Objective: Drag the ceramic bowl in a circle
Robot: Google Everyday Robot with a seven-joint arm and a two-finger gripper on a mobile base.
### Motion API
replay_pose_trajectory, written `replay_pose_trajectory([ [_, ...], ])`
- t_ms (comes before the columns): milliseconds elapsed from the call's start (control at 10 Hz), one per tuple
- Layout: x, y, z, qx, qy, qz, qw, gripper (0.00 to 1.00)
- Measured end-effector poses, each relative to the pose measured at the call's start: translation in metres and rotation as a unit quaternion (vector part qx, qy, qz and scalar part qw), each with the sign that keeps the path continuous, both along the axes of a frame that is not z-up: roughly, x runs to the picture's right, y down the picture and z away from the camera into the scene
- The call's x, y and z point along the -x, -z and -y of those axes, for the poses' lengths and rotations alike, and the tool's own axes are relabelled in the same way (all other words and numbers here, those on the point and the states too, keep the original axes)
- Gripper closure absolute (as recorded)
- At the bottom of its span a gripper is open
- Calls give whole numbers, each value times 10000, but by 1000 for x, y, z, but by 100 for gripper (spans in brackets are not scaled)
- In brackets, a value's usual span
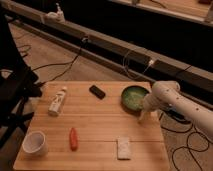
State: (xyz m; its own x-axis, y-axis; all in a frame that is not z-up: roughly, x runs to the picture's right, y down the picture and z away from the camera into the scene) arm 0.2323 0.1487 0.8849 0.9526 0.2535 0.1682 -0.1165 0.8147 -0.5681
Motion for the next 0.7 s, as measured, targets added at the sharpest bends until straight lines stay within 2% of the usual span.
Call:
replay_pose_trajectory([
  [200,3,-5,4,-28,-57,20,10000,78],
  [400,-9,-2,5,-6,-64,-81,9999,95],
  [500,-24,2,6,-7,-63,-221,9997,100],
  [700,-55,9,17,-82,-44,-519,9986,100],
])
